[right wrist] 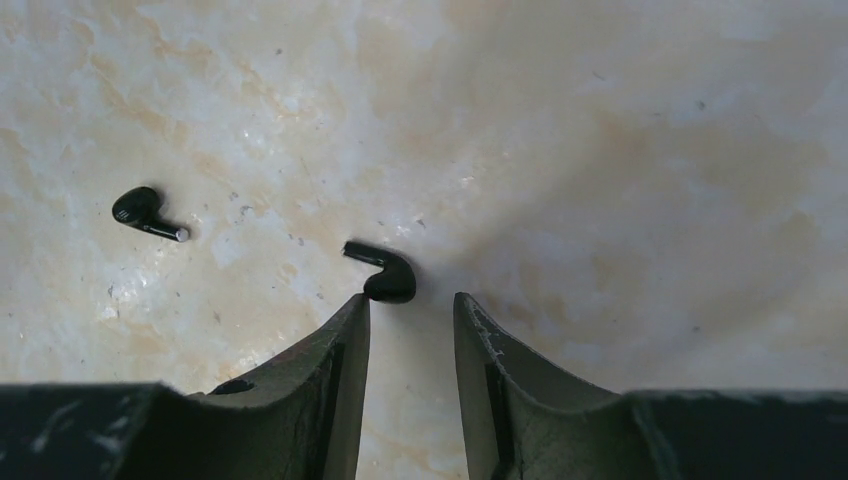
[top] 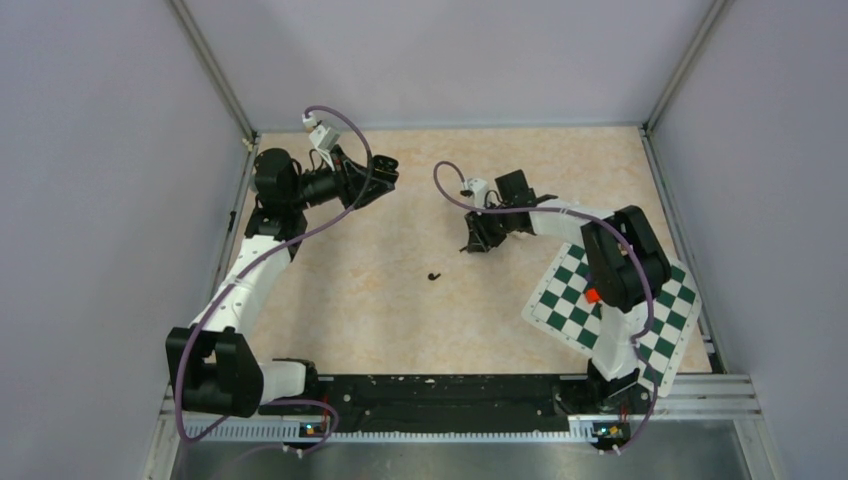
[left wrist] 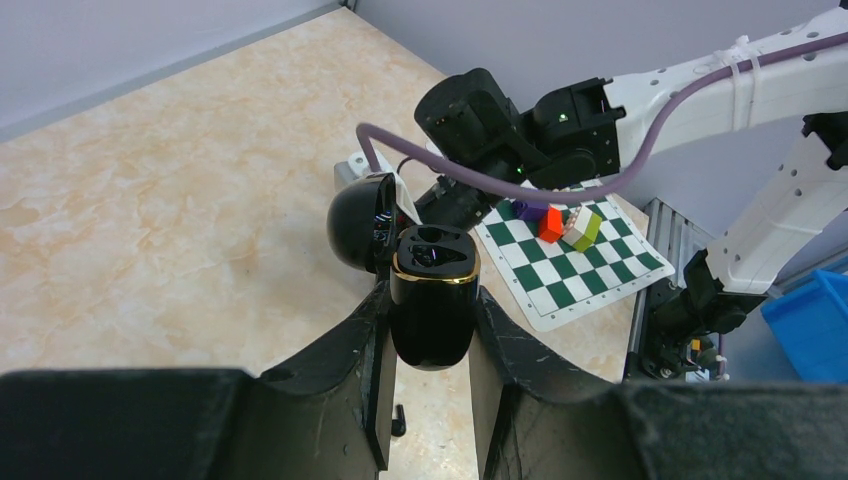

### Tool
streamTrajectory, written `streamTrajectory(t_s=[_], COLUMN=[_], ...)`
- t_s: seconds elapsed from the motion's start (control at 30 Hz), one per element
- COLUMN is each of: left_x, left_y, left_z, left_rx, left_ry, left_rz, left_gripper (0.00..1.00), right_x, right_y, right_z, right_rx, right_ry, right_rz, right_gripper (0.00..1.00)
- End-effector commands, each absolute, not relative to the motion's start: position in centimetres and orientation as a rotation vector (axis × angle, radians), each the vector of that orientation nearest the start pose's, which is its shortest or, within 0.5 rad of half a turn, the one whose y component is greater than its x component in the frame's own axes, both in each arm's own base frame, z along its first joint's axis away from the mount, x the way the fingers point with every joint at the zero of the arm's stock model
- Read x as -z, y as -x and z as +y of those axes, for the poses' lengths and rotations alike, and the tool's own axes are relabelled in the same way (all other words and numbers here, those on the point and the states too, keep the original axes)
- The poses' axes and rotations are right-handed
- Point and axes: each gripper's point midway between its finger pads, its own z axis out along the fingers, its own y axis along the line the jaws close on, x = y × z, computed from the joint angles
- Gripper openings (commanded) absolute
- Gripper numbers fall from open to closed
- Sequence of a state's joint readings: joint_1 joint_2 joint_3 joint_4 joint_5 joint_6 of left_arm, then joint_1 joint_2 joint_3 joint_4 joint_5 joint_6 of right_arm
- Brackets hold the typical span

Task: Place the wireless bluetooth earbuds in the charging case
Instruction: Adjust the right earbud at the center of the board, then pick up the right earbud from the center of the board.

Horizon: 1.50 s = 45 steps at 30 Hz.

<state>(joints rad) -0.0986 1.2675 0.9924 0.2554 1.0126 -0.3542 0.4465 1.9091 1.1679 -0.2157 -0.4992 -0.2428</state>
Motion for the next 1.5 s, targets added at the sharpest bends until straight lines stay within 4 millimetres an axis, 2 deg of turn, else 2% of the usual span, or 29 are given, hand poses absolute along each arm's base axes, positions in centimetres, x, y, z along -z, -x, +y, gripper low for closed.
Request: streamTrajectory(t_s=[0.0,0.2,0.43,0.67,0.93,1.17,1.47], left_x=[-32.8,-32.9,-33.0,-33.1,-33.1,-33.1,-33.1], left_y=[-32.6,-32.6,-32.6,-32.7,-32.5,-32.4,-32.4], left_z=[-18.9,-18.8,-18.9,-18.8,-18.8,-18.7,-18.7], left_rx=[1.117,1.114,1.113,1.110,1.112,1.110,1.110], left_ry=[-0.647,-0.649,-0.648,-0.645,-0.647,-0.647,-0.647], left_rz=[1.529,1.526,1.524,1.524,1.525,1.523,1.522], left_gripper=[0.00,0.00,0.00,0.00,0.00,0.00,0.00], right_x=[-2.5,-2.7,-2.3,-0.7,-1.2,-0.4,-0.4], right_y=[-36.0,-35.0,-35.4,-35.5,-35.1,-34.7,-34.5], right_z=[24.8,25.9,26.3,26.1,25.6,24.6,24.4], right_rx=[-0.780,-0.896,-0.917,-0.915,-0.955,-1.020,-1.009], right_ry=[0.948,0.918,0.901,0.883,0.886,0.838,0.838], right_rz=[2.350,2.374,2.388,2.446,2.460,2.519,2.529], right_gripper=[0.36,0.37,0.40,0.40,0.40,0.36,0.38])
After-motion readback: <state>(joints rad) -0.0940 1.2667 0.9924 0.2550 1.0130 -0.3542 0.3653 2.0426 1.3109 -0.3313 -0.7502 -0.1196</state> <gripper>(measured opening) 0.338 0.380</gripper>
